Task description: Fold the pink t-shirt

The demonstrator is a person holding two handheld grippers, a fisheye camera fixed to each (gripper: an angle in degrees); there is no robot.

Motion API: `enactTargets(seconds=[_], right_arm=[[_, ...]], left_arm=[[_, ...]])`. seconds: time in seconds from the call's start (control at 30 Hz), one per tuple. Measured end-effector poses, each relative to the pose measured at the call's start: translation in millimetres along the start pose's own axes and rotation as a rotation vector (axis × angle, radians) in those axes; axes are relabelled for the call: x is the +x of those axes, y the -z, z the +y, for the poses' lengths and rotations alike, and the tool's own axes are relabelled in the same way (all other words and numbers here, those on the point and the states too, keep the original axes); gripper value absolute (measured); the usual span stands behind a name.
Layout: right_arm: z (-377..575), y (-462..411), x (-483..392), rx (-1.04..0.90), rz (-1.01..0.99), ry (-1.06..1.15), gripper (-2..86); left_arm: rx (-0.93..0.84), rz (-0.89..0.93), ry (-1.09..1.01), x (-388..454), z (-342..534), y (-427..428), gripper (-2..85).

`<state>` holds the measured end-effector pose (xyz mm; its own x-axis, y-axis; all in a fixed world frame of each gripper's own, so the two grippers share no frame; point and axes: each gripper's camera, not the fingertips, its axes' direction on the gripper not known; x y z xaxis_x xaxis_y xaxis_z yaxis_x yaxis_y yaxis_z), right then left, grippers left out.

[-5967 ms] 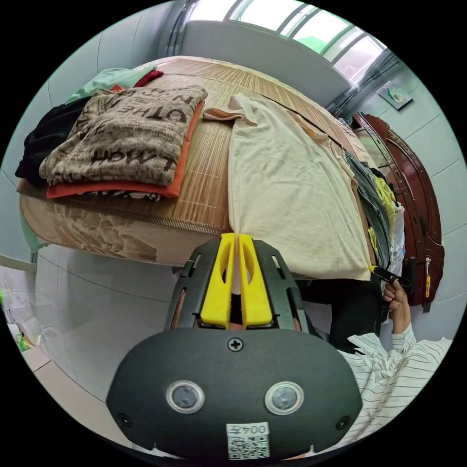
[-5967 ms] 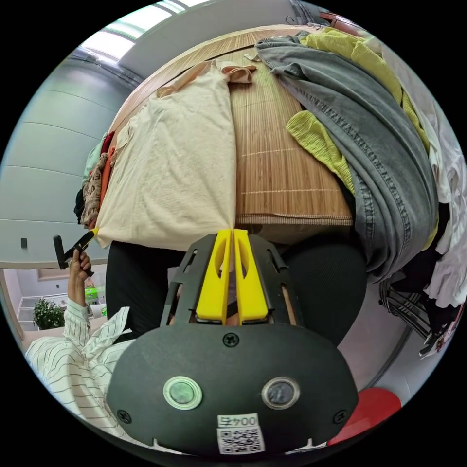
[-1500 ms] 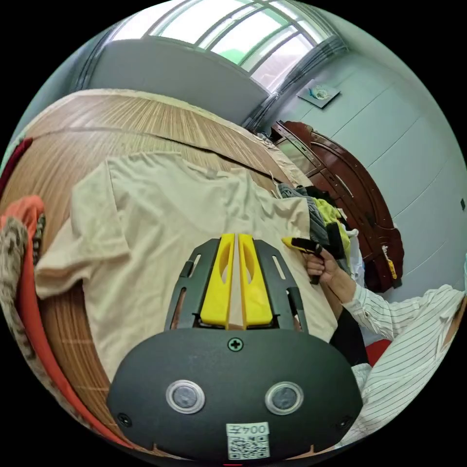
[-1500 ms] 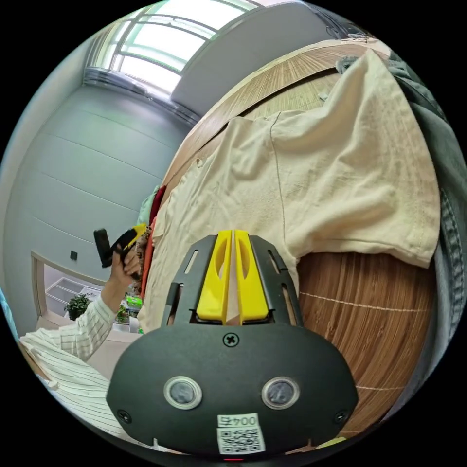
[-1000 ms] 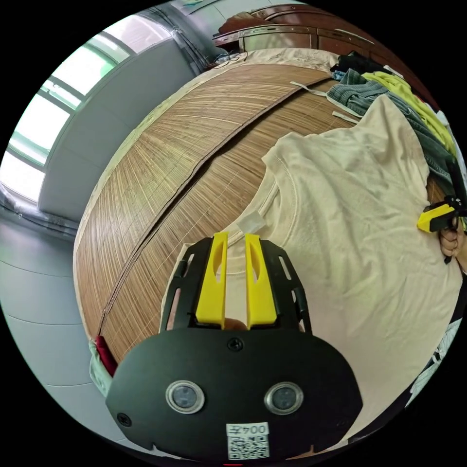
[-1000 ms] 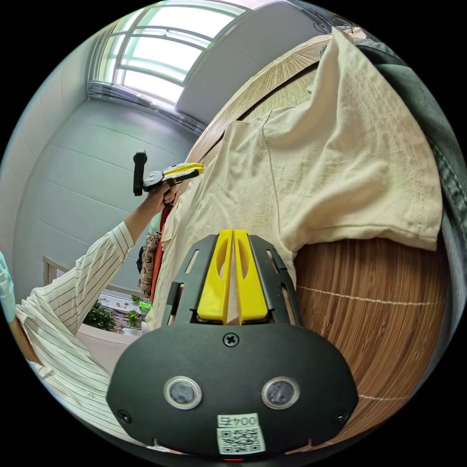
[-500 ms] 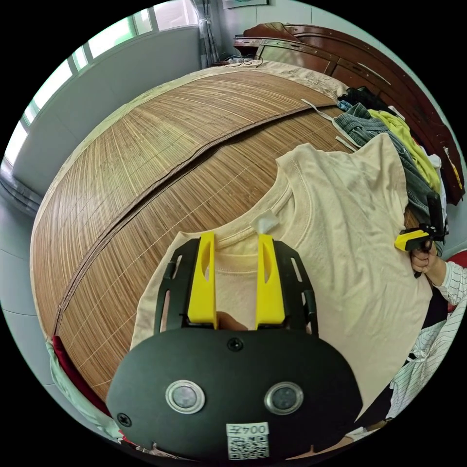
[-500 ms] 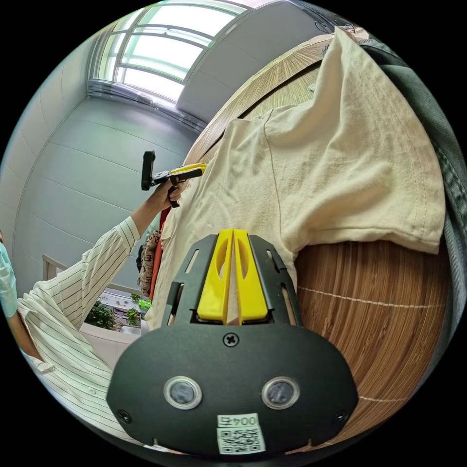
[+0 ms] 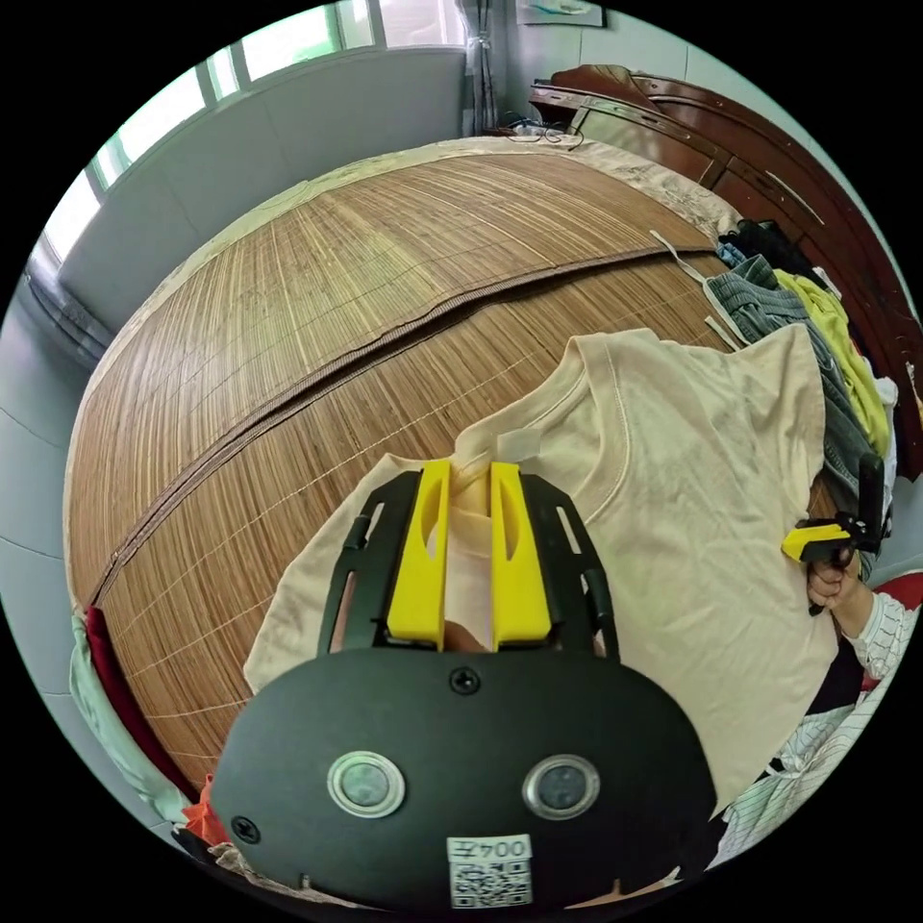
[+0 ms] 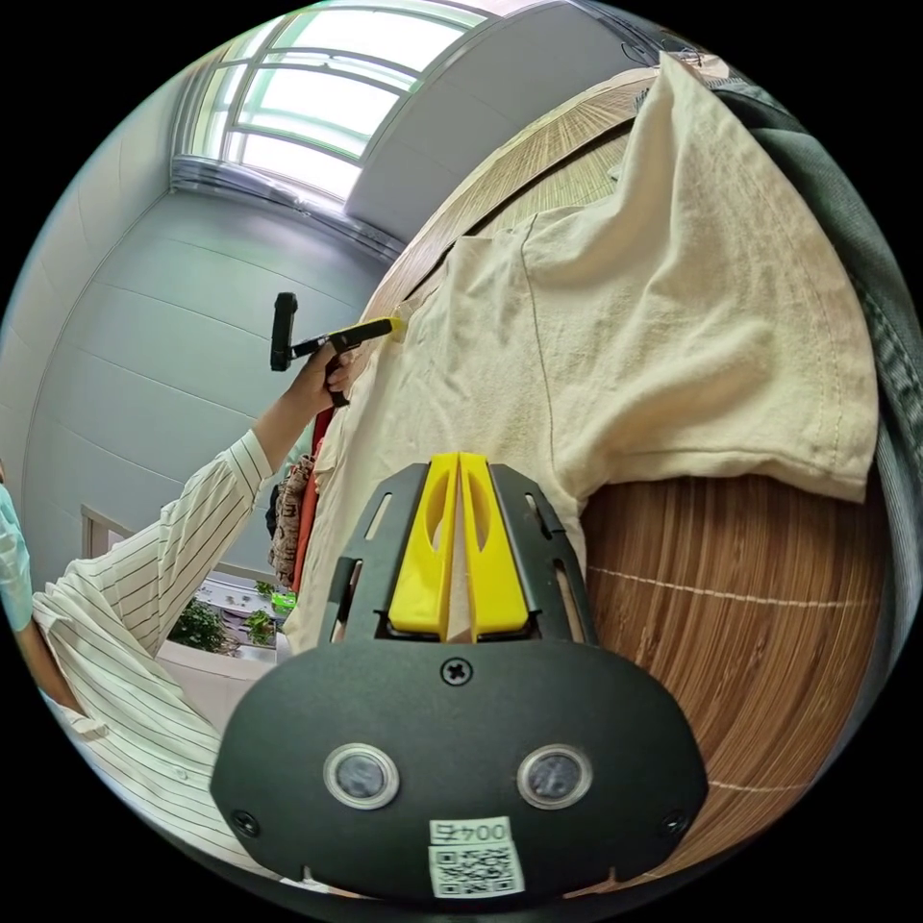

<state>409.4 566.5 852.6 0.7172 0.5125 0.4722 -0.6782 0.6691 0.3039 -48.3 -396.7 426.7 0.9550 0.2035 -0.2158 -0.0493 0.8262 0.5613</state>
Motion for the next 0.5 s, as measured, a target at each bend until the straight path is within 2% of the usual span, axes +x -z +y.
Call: enactTargets(seconds=[0.17,0.43,0.5], right_arm=[[-2,-1,0,-0.001,0.008,-0.004,-0.8],[-6,-3,0,-0.002,0.01,-0.004,-0.8],[-7,-4,-1,-0.002,0.011,-0.003,-0.8]], left_arm=[[0.12,0.088,0.139,-32,21,31,8.2],[-0.049,-0.198,0.148,-23,49,10,2.0],[-0.082,-0.222,0.159,-28,57,-2,1.4]])
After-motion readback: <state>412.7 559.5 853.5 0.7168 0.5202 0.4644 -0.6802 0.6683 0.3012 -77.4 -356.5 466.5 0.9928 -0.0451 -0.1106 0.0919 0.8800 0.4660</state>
